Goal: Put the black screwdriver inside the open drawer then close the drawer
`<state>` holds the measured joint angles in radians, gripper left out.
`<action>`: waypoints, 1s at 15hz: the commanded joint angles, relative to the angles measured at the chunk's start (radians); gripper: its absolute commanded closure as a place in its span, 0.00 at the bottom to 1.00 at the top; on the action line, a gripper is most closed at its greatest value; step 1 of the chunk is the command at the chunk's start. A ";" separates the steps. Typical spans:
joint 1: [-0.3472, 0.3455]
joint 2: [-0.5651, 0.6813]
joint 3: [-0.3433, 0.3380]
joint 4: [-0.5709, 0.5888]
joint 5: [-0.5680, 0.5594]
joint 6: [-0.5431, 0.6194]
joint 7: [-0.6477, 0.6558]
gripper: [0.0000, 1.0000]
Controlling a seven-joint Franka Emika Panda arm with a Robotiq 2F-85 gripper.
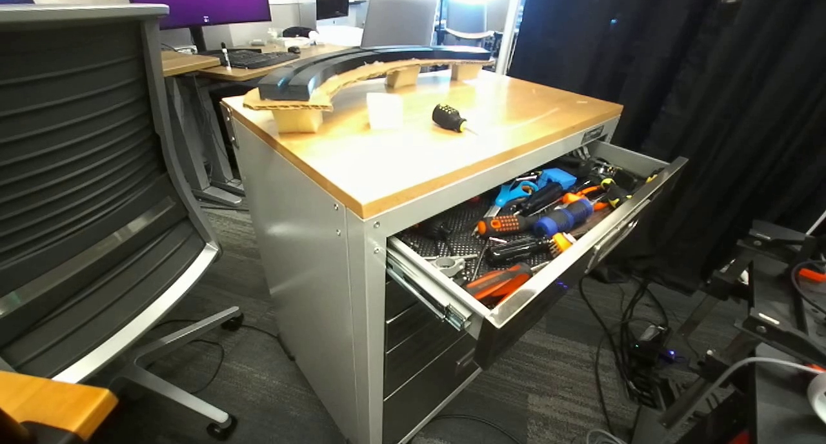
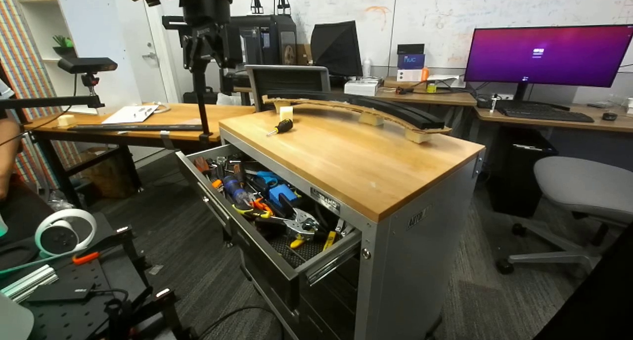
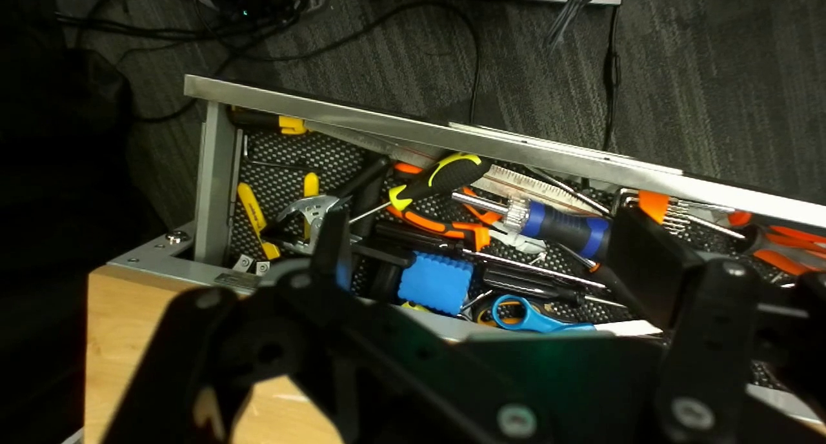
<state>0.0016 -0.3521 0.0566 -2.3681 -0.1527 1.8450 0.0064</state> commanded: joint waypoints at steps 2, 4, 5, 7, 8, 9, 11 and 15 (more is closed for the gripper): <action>0.008 0.001 -0.007 0.001 -0.002 -0.002 0.002 0.00; 0.008 0.001 -0.007 0.001 -0.002 -0.002 0.002 0.00; 0.009 0.030 -0.016 0.016 0.012 0.044 -0.012 0.00; 0.020 0.108 -0.018 0.069 0.041 0.110 -0.033 0.00; 0.025 0.159 -0.016 0.100 0.055 0.152 -0.043 0.00; 0.031 0.206 -0.016 0.134 0.074 0.177 -0.065 0.00; 0.042 0.303 -0.008 0.204 0.100 0.229 -0.093 0.00; 0.052 0.499 0.003 0.332 0.167 0.371 -0.128 0.00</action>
<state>0.0455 -0.0013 0.0562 -2.1629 -0.0303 2.1461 -0.0820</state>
